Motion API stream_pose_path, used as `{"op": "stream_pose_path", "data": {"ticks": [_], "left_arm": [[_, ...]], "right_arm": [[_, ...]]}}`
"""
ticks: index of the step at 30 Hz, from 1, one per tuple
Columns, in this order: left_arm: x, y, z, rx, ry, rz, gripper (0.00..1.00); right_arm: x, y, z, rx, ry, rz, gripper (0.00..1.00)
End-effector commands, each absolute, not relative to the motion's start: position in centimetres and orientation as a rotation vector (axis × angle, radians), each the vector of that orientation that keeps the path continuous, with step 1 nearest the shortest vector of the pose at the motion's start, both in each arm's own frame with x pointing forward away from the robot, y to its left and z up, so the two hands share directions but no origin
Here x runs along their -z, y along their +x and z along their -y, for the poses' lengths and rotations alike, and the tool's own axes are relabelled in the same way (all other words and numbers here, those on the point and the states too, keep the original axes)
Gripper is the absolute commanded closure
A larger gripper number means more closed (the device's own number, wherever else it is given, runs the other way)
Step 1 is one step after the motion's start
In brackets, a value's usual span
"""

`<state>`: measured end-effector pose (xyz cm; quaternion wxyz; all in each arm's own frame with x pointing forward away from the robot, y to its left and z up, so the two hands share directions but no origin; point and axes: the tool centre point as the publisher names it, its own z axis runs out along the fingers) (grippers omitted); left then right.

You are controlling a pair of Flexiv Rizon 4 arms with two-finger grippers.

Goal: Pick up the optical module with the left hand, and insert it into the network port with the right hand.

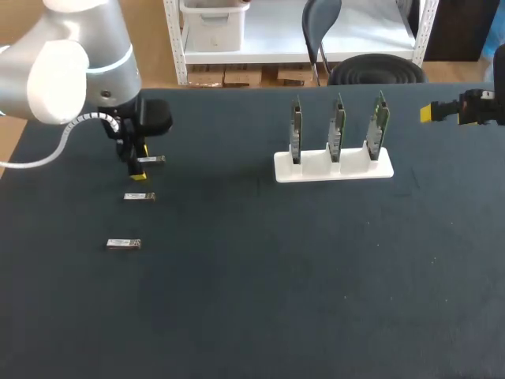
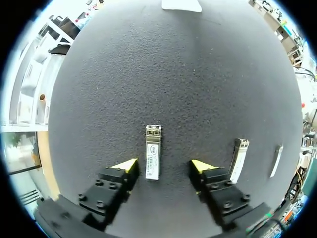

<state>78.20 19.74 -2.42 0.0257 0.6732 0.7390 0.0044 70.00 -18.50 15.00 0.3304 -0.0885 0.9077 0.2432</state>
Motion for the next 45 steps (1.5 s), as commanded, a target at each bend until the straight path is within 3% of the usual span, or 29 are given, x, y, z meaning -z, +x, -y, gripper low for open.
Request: {"op": "stream_pose_path", "data": {"ticks": [1, 18, 30, 38, 45], "left_arm": [[3.2, 78.5, -19.8, -0.007, 2.080, -2.287, 1.00], [1.9, 78.5, -20.2, 0.117, 1.791, -2.413, 1.00], [-8.9, 79.9, -20.0, 0.516, 0.978, -2.258, 1.00], [-16.9, 78.5, -18.0, 0.604, 0.804, -1.924, 1.00], [-19.9, 77.9, -15.4, 0.691, 0.762, -1.781, 1.00]], "right_arm": [[-15.0, 70.0, 18.5, -0.636, -0.231, -2.374, 0.00], [-15.0, 70.0, 18.5, -0.636, -0.231, -2.374, 0.00], [-15.0, 70.0, 18.5, -0.636, -0.231, -2.374, 0.00], [-15.0, 70.0, 18.5, -0.636, -0.231, -2.374, 0.00], [-15.0, 70.0, 18.5, -0.636, -0.231, -2.374, 0.00]]}}
